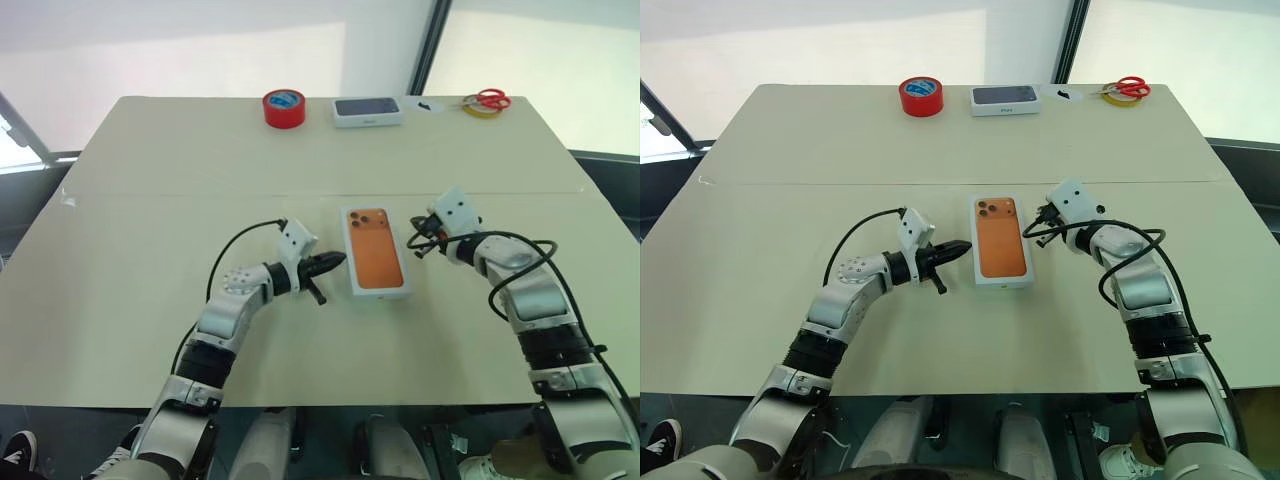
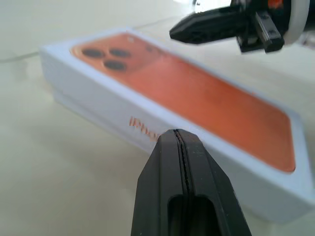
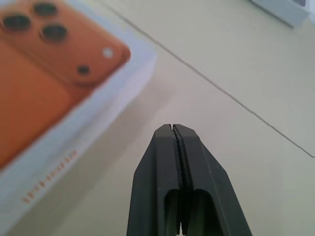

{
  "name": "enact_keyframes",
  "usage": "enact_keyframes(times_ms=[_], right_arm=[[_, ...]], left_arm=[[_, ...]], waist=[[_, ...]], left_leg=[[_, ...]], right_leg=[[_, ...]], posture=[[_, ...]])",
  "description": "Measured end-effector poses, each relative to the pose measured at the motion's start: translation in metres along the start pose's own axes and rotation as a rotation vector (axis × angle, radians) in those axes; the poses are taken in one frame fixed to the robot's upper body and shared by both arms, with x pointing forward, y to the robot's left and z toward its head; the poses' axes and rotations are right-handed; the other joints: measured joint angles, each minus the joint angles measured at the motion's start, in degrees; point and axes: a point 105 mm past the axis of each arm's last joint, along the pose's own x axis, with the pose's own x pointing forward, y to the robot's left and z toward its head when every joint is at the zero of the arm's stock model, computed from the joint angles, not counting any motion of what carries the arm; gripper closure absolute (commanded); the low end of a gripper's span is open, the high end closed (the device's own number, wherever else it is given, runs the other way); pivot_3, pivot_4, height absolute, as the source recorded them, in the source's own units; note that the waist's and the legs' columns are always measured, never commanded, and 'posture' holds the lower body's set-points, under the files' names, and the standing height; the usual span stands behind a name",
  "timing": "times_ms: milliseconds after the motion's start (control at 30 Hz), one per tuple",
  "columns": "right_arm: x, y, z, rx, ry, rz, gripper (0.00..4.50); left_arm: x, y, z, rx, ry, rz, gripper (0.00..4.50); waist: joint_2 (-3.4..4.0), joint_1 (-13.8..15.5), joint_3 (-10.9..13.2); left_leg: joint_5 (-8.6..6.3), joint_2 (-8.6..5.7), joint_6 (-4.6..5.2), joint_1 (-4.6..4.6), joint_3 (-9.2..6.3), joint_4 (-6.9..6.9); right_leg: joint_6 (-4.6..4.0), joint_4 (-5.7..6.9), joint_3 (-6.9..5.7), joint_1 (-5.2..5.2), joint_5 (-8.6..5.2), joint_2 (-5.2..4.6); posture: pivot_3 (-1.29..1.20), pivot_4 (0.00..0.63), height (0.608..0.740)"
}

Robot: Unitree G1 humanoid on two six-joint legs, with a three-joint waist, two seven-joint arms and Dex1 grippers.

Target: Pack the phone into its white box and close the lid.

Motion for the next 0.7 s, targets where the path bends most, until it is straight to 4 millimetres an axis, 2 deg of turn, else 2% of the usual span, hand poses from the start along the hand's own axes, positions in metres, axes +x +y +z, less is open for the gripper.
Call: enact_keyframes(times_ms=[100,167,233,333,500,533,600,633,700], right_arm=[[0.000,0.008,0.007,-0.013,-0.023,0.050,4.46],[0.002,0.018,0.001,-0.051,0.011,0.085,4.46],[0.002,0.031,-0.013,-0.070,0.063,0.131,4.46],[-0.003,0.035,-0.013,-0.112,0.065,0.152,4.46],[-0.009,0.040,-0.019,-0.185,0.100,0.181,4.46],[-0.009,0.040,-0.020,-0.188,0.100,0.181,4.49],[-0.010,0.041,-0.019,-0.152,0.095,0.194,3.94],[-0.010,0.041,-0.018,-0.113,0.087,0.202,3.60],[-0.012,0.044,-0.015,-0.040,0.061,0.242,2.61]], left_arm=[[0.006,-0.001,0.023,0.026,-0.059,-0.013,4.50],[0.013,-0.005,0.027,0.055,-0.051,-0.037,4.50],[0.019,-0.009,0.015,0.075,0.007,-0.055,4.50],[0.022,-0.018,-0.014,0.107,0.124,-0.079,4.50],[0.021,-0.018,-0.019,0.123,0.156,-0.083,4.50],[0.020,-0.017,-0.020,0.113,0.159,-0.088,4.25],[0.016,-0.016,-0.019,0.089,0.157,-0.095,3.68],[0.015,-0.016,-0.019,0.082,0.152,-0.101,3.22],[0.009,-0.013,-0.018,0.065,0.137,-0.094,2.25]], waist=[[0.00,0.0,0.0],[0.00,0.0,0.0],[0.01,0.0,0.0],[0.01,-0.1,0.0],[-0.01,-0.1,-0.1],[-0.01,-0.1,-0.1],[-0.01,-0.1,-0.1],[-0.01,-0.1,-0.1],[-0.01,-0.2,-0.1]], left_leg=[[0.01,-0.01,0.00,0.02,0.00,0.02],[0.03,-0.01,-0.04,0.04,0.00,0.01],[0.04,-0.01,-0.05,0.04,0.00,0.00],[0.04,0.00,-0.04,0.05,0.01,0.00],[-0.12,0.03,0.13,0.43,-0.02,-0.05],[-0.15,0.03,0.12,0.51,-0.01,-0.07],[-0.18,0.03,0.08,0.60,-0.01,-0.11],[-0.18,0.04,0.08,0.62,-0.01,-0.11],[-0.17,0.04,0.10,0.61,-0.02,-0.11]], right_leg=[[0.00,-0.01,-0.01,0.05,0.00,0.01],[0.00,0.00,-0.01,0.05,0.00,0.02],[0.00,0.00,-0.01,0.06,0.00,0.02],[0.00,0.00,0.01,0.06,0.00,0.03],[-0.01,-0.07,0.01,0.18,-0.01,0.04],[-0.01,-0.08,0.01,0.26,-0.02,0.03],[-0.01,-0.10,0.02,0.33,-0.02,0.02],[-0.01,-0.12,0.01,0.37,-0.02,0.02],[-0.01,-0.12,0.02,0.37,-0.02,0.02]], posture=[[0.00,0.150,0.738],[0.00,0.150,0.738],[0.00,0.150,0.738],[0.00,0.150,0.738],[0.00,0.150,0.738],[0.00,0.150,0.738],[0.00,0.150,0.738],[0.00,0.150,0.738],[0.00,0.150,0.738]])
